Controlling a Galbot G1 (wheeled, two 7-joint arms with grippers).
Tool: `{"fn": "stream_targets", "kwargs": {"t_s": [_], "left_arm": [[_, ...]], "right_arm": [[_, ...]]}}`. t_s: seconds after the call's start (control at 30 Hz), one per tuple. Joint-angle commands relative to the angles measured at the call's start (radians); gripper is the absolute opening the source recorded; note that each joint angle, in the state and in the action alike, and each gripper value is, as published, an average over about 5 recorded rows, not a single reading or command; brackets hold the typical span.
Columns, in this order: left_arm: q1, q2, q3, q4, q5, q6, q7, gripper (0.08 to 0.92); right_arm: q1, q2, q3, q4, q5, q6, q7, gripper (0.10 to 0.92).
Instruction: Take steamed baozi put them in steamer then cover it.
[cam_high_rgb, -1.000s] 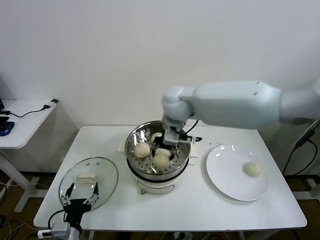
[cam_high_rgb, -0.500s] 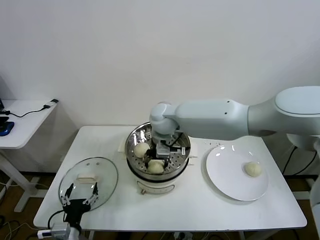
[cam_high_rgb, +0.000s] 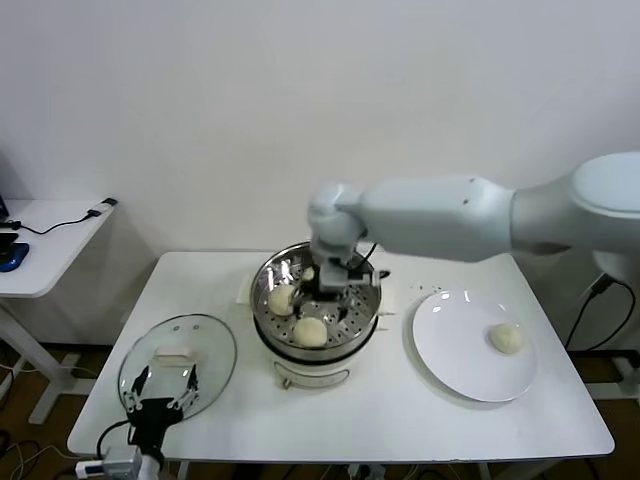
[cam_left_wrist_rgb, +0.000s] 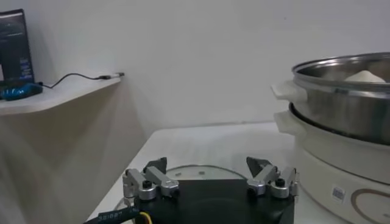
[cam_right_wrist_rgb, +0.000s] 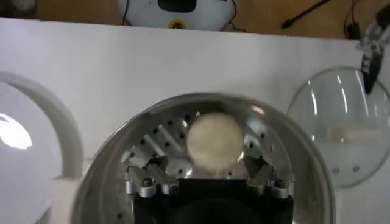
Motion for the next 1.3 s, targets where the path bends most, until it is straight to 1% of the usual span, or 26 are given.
{"fn": "stream_targets", "kwargs": {"t_s": [0.03,0.13,0.2,0.33,0.43,0.5,0.6,0.9,1.03,1.3], "left_arm": [[-0.005,0.006,0.002,-0.005,0.001,0.003,0.002,0.823],[-0.008,0.011,0.0,-0.002,-0.001,0.002,0.002,0.823],[-0.011,0.012,-0.002,0.001,-0.003,0.001,0.002,0.823],[-0.019,0.01,-0.003,0.005,-0.004,0.003,0.003,0.823],[-0.021,0.009,-0.008,0.004,-0.004,0.007,0.005,0.823],[-0.023,0.009,-0.011,0.006,-0.003,0.009,0.006,0.823],[-0.025,0.006,-0.013,0.008,-0.003,0.012,0.007,0.823],[-0.013,-0.01,-0.011,0.013,0.012,0.01,0.007,0.823],[-0.009,-0.009,-0.015,0.015,0.012,0.009,0.007,0.823],[-0.007,-0.007,-0.018,0.021,0.012,0.006,0.006,0.823]], "right_arm": [[0.261,-0.208,-0.166,-0.184,0.474,-0.252,-0.108,0.823],[0.294,-0.326,-0.244,-0.17,0.545,-0.384,-0.162,0.823],[0.278,-0.412,-0.286,-0.151,0.536,-0.437,-0.167,0.823],[0.154,-0.579,-0.279,-0.13,0.423,-0.508,-0.13,0.823],[0.016,-0.679,-0.188,-0.149,0.324,-0.548,-0.101,0.823],[-0.086,-0.714,-0.1,-0.186,0.254,-0.553,-0.091,0.823],[-0.232,-0.731,0.026,-0.254,0.161,-0.546,-0.086,0.823],[-0.488,-0.678,0.231,-0.384,0.013,-0.538,-0.071,0.823],[-0.572,-0.644,0.308,-0.429,-0.021,-0.543,-0.059,0.823],[-0.673,-0.58,0.422,-0.498,-0.035,-0.559,-0.018,0.823]]}}
